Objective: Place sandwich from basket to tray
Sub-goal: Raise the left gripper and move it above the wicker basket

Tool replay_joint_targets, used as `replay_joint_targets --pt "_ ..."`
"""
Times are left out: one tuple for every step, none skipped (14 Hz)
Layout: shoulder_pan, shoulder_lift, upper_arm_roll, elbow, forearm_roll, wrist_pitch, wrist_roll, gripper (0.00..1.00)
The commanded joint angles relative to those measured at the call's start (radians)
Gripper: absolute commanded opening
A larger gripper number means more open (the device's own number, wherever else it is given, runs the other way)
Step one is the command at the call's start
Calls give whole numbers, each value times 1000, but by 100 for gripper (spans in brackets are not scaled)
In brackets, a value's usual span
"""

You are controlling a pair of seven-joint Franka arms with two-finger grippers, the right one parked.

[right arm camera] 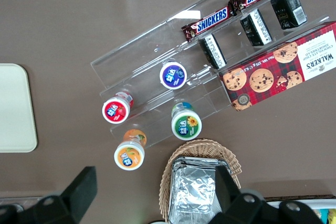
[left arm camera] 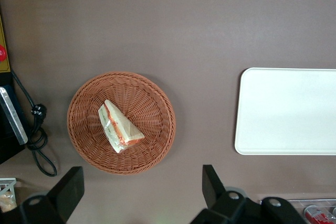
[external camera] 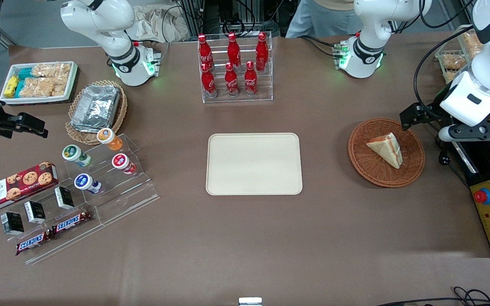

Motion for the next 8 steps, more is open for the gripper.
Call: replay_joint_targets --pt "-2 -18 -3 -5 14 -11 2 100" --pt "-2 -15 -3 -1 14 -11 4 100" --pt "1 -11 -3 4 14 -11 2 100" --pt "4 -11 0 4 13 -11 1 100" --pt "4 -11 2 4 13 -11 -12 100" --pt "7 -14 8 1 13 -17 -28 100" --pt "9 -26 24 -4 5 -42 -71 100" --pt "7 -31 60 1 -10 -48 -120 100"
